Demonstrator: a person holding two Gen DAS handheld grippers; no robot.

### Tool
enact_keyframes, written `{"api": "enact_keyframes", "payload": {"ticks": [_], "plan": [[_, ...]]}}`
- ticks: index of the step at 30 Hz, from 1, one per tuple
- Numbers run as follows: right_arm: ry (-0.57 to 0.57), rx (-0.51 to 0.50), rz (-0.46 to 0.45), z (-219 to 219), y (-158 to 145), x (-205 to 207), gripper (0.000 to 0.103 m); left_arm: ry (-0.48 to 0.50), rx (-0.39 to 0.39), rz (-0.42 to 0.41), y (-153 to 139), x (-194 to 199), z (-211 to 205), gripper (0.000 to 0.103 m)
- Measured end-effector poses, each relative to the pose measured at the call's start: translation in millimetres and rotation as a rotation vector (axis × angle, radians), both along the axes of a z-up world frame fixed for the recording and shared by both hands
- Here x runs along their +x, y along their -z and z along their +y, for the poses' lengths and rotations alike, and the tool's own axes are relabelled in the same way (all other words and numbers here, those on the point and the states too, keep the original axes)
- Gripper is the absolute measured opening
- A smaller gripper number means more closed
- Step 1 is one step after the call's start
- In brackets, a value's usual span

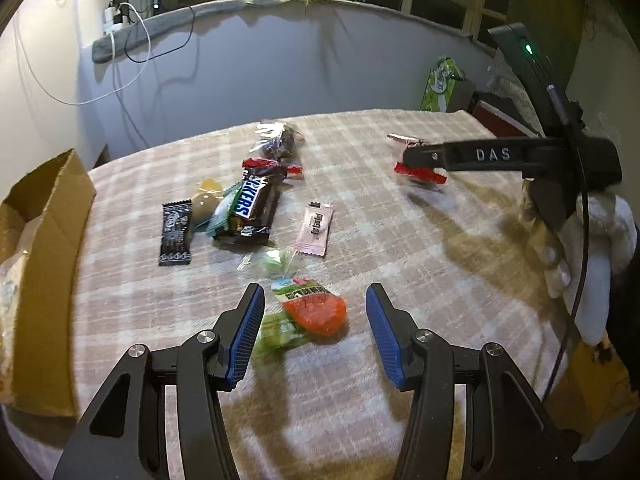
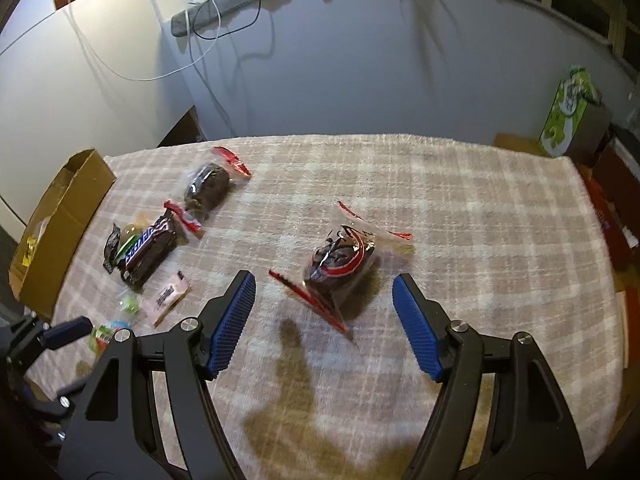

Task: Organize snacks
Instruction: 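Move both grippers back to the remaining snacks on the table, then grasp the orange-green candy packet with the left gripper while the right grasps the brown bag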

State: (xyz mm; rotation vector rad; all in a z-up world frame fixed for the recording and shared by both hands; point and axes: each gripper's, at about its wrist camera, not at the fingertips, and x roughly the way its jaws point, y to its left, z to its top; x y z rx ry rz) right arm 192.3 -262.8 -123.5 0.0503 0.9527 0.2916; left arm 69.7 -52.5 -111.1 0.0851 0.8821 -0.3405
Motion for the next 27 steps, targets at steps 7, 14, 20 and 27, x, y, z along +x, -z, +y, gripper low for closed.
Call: {"api": "enact_keyframes", "payload": {"ticks": [7, 14, 20, 27], "plan": [[0.012, 0.007, 0.027, -0.3, 12.8, 18.7, 0.074, 0.002, 0.011, 0.012, 8.9, 6.2, -3.5, 0.052], [-0.015, -0.017, 0.028, 7.9, 15.6, 21.7, 0.062, 0.003, 0.019, 0.023, 16.3, 6.6, -3.5, 0.034], [-0.030, -0.023, 0.029, 11.8, 15.9, 22.3, 0.050, 0.002, 0.011, 0.021, 16.3, 7.2, -2.3, 0.033], [-0.035, -0.014, -0.002, 10.6, 10.7, 20.9, 0.038, -0.021, -0.026, 0.021, 12.6, 7.6, 4.6, 0.033]]}}
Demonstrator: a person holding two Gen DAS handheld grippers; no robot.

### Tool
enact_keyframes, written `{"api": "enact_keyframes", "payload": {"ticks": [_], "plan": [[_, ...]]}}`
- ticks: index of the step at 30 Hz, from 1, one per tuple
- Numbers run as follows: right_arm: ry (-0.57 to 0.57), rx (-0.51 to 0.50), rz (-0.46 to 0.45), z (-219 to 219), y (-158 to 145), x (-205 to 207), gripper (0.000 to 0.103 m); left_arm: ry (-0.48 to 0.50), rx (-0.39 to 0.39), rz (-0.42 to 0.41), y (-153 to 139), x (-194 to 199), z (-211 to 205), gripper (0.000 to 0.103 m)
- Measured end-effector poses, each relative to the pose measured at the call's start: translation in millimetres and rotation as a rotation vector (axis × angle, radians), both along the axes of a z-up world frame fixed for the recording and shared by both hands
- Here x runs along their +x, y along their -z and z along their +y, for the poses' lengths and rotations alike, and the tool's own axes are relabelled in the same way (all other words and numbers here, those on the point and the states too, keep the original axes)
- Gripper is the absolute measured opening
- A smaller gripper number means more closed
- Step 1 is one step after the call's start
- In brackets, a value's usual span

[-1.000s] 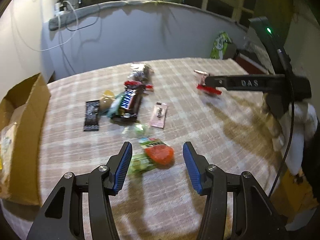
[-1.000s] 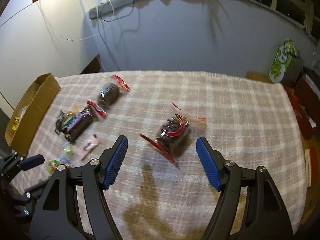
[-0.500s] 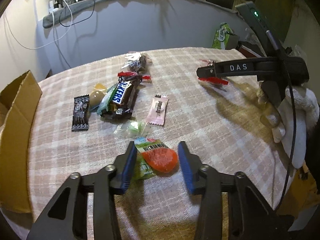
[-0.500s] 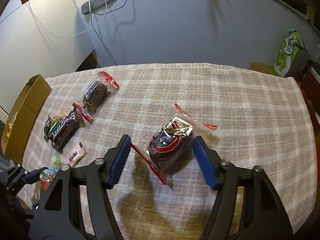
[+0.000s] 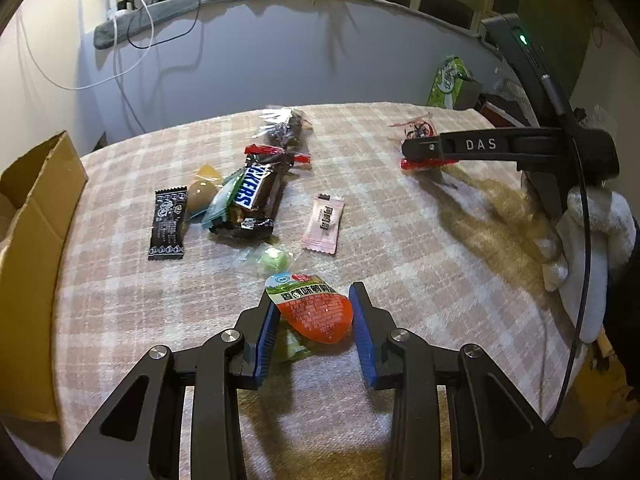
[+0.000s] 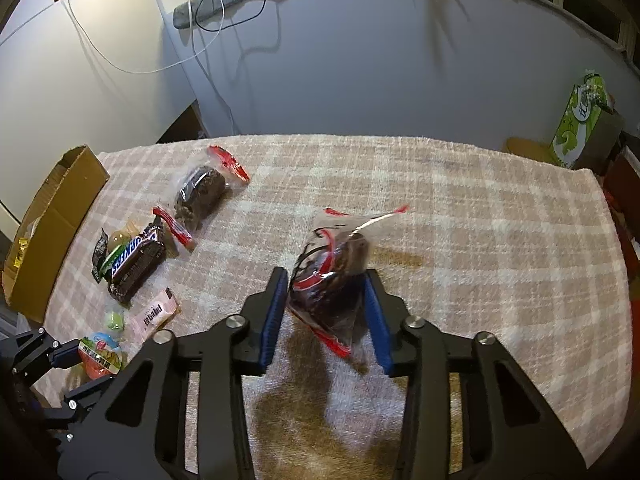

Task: Organize snacks
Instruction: 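Grasp the orange-green candy packet with the left gripper while the right grasps the brown bag, then carry both snacks over the cardboard box and open both grippers inside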

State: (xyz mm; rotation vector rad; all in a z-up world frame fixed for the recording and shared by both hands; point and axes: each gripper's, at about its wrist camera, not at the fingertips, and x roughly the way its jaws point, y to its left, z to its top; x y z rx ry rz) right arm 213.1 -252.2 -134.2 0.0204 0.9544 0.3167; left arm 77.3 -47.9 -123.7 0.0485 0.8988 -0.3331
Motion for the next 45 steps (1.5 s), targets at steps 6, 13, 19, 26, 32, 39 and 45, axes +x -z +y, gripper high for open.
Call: {"api": "enact_keyframes", "payload": {"ticks": [6, 13, 19, 26, 32, 39, 45], "plan": [[0.003, 0.021, 0.002, -3.4, -0.4, -1.3, 0.036, -0.007, -0.015, -0.003, -1.4, -0.3, 1.3, 0.033], [0.014, 0.047, -0.017, -9.2, -7.9, -9.8, 0.035, -0.024, -0.054, -0.018, -10.3, -2.3, 8.2, 0.033], [0.017, 0.067, -0.027, -9.2, -17.4, -17.8, 0.035, -0.035, -0.071, -0.041, -18.6, -7.4, 13.2, 0.033], [-0.024, 0.084, -0.063, 9.5, -39.4, -29.4, 0.035, -0.075, -0.084, -0.086, -35.1, -13.7, 32.1, 0.033], [-0.094, 0.106, -0.109, 46.7, -65.5, -38.4, 0.035, -0.137, -0.098, -0.128, -48.8, -20.2, 61.5, 0.033], [-0.187, 0.134, -0.139, 104.4, -84.9, -39.4, 0.035, -0.218, -0.094, -0.164, -60.3, -28.0, 100.7, 0.033], [-0.269, 0.133, -0.142, 156.7, -92.3, -37.4, 0.035, -0.299, -0.082, -0.181, -64.3, -31.9, 138.3, 0.033]]}}
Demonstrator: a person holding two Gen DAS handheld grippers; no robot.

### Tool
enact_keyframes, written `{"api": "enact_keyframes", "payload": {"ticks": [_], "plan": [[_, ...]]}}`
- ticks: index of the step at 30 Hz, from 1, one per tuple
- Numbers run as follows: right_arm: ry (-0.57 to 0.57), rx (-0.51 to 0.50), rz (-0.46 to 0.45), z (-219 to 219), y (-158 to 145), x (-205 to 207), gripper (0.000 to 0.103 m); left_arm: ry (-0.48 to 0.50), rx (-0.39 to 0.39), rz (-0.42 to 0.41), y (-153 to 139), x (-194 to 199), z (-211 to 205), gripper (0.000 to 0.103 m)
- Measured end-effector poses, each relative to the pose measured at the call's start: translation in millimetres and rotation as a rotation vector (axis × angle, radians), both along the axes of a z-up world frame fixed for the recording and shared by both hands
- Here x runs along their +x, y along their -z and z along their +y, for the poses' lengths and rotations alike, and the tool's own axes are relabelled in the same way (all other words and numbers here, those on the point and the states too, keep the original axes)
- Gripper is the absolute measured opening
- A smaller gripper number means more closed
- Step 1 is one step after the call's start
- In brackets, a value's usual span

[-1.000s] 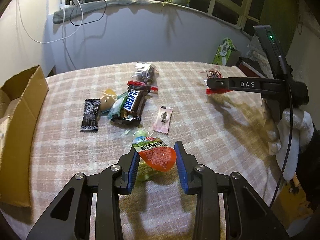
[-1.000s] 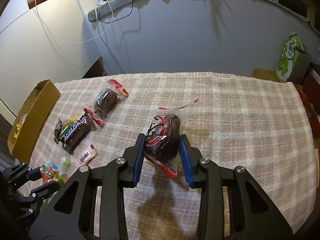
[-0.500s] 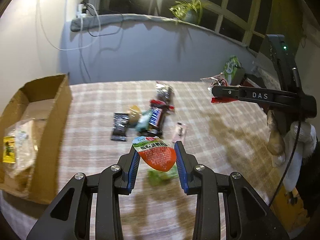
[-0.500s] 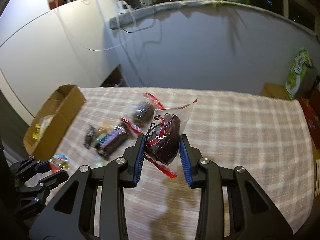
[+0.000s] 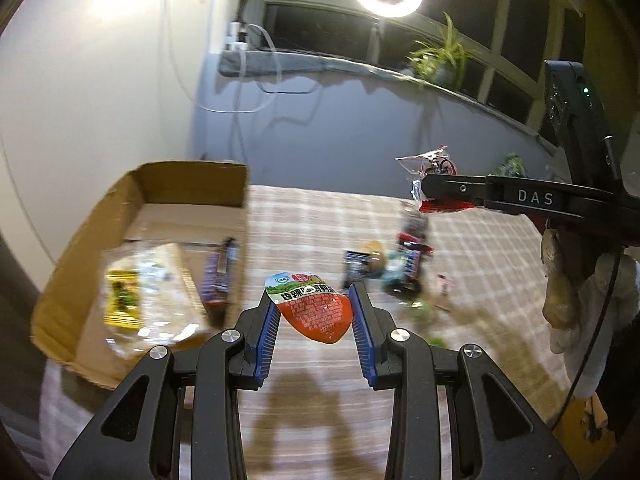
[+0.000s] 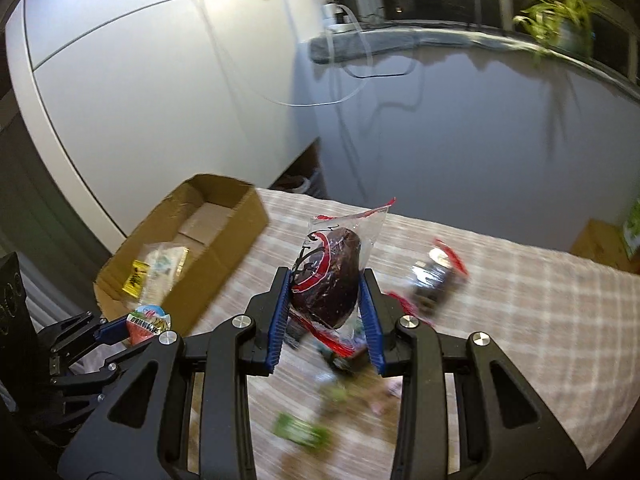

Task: Organize snacks
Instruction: 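Carry both snacks over the cardboard box and open both grippers inside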

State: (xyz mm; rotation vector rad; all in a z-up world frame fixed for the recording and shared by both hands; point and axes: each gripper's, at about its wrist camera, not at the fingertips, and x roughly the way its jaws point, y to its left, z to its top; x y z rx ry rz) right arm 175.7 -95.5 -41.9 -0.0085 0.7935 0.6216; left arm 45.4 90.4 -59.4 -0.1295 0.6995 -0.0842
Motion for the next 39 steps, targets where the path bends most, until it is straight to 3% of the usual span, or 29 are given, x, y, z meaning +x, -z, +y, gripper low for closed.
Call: {"api": "enact_keyframes", "payload": {"ticks": [18, 39], "plan": [[-0.242, -0.061, 0.018, 156.3, 14.4, 5.1, 0.035, -0.140, -0.005, 0.029, 14.0, -0.6, 76.8, 0.033], [-0.314, -0.111, 0.049, 210.1, 34.6, 8.2, 0.035, -0.161, -0.024, 0.047, 22.1, -1.5, 98.0, 0.034]]}}
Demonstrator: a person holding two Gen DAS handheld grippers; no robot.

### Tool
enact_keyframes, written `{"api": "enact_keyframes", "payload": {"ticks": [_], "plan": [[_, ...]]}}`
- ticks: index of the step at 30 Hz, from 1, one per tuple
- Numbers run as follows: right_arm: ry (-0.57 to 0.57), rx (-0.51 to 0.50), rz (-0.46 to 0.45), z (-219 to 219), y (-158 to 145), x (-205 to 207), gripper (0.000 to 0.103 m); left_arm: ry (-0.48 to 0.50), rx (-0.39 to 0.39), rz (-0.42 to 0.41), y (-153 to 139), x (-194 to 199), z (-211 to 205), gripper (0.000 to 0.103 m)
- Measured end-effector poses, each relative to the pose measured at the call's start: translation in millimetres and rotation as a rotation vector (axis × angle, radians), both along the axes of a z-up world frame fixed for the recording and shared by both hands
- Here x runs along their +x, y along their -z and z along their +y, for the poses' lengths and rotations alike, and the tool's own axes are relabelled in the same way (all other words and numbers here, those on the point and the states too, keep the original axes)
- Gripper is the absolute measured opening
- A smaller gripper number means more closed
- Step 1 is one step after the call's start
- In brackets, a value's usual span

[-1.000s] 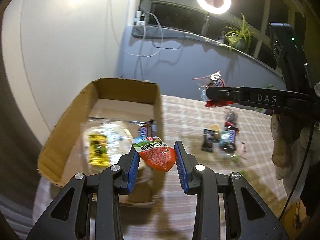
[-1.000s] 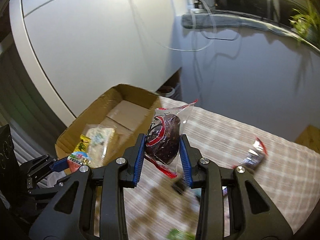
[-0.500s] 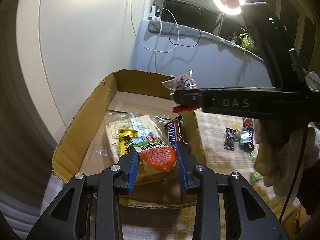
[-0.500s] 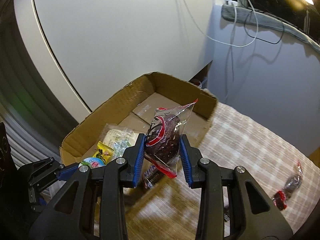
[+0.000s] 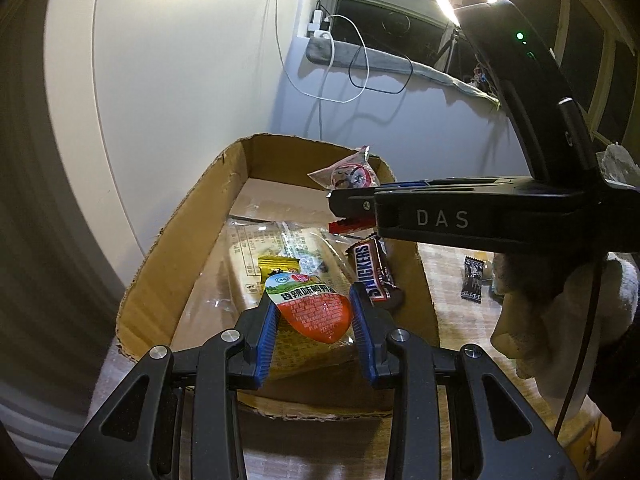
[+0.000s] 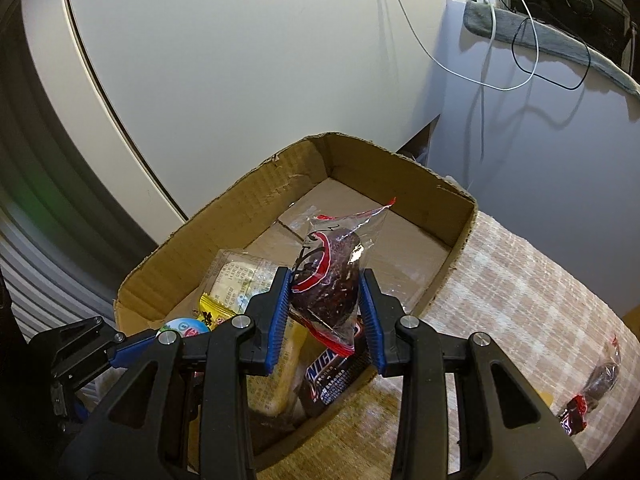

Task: Organize snacks
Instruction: 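Carry both snacks over the cardboard box and open both grippers inside, then move both grippers back out of the box to the snacks on the table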

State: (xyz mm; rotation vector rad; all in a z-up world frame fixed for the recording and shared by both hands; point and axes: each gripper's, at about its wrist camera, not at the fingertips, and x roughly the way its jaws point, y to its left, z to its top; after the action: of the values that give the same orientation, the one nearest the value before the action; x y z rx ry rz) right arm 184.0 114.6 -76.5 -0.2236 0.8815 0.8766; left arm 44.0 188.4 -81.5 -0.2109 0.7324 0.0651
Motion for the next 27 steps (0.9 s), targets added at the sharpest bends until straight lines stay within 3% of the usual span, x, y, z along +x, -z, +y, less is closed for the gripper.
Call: {"api": "enact_keyframes", "payload": {"ticks": [6, 8, 9, 14, 27], "plan": [[0.006, -0.013, -0.013, 2.2, 0.7, -1.0, 0.043, -0.006, -0.004, 0.001, 0.3, 0.3, 0.3, 0.035], [0.013, -0.013, -0.022, 1.2, -0.2, -1.3, 0.061, -0.007, -0.004, 0.000, 0.0, 0.8, 0.2, 0.046], [0.017, -0.011, -0.027, 0.4, -1.0, -1.6, 0.066, -0.009, -0.005, -0.004, -0.4, 0.5, 0.2, 0.056], [0.036, -0.013, -0.048, -3.6, -5.8, -1.7, 0.085, -0.007, 0.001, -0.006, -1.2, 1.5, -2.6, 0.060], [0.071, -0.012, -0.079, -33.0, -20.0, -8.7, 0.085, -0.001, 0.007, -0.032, -11.8, -6.1, -11.5, 0.060]]}}
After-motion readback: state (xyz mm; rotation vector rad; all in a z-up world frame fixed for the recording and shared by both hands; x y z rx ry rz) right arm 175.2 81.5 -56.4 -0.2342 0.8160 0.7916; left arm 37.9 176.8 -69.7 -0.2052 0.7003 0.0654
